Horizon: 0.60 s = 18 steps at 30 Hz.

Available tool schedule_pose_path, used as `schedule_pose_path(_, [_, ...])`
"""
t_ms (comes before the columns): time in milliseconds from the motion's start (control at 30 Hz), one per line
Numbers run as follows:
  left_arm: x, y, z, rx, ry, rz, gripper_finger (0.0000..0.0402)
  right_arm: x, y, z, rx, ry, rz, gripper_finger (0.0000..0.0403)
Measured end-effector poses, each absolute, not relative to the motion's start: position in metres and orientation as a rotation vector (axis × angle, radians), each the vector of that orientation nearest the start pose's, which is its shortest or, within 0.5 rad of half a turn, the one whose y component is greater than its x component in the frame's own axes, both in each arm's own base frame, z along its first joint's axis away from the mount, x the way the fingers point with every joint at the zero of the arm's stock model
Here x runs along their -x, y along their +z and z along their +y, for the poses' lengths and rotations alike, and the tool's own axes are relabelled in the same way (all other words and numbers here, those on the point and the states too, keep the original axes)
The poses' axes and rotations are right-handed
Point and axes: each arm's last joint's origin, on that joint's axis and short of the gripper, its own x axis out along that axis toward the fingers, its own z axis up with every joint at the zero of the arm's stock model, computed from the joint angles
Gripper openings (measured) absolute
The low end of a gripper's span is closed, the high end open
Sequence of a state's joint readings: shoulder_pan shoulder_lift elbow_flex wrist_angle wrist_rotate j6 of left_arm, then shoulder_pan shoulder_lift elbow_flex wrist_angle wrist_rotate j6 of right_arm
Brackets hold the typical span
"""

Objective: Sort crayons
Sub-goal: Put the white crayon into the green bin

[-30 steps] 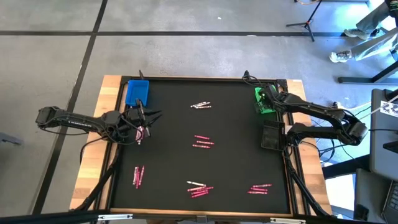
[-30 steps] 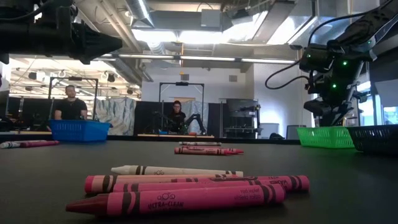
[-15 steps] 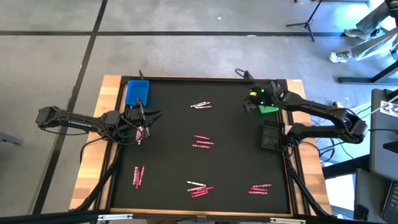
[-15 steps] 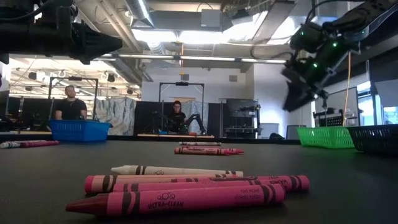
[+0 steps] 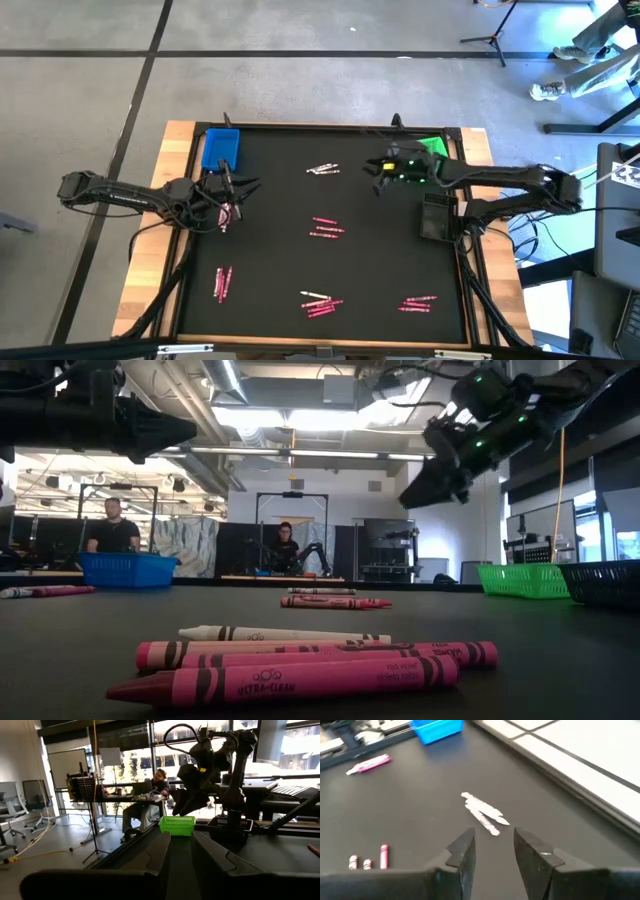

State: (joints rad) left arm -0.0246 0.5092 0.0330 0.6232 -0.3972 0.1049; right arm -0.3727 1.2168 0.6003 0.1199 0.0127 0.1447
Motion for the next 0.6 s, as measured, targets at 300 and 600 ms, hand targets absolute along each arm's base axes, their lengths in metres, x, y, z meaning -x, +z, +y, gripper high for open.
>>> schedule_pose_path(300, [-0.133, 0.183, 0.008, -0.072, 0.371, -0.091, 0.0071, -0.295, 0.174, -0.110, -0.133, -0.333, 0.630, 0.0131])
schedule_pose_path(600, [-0.133, 0.183, 0.008, -0.072, 0.372, -0.092, 0.0071, -0.352, 0.150, -0.133, -0.026, -0.272, 0.895, 0.0131])
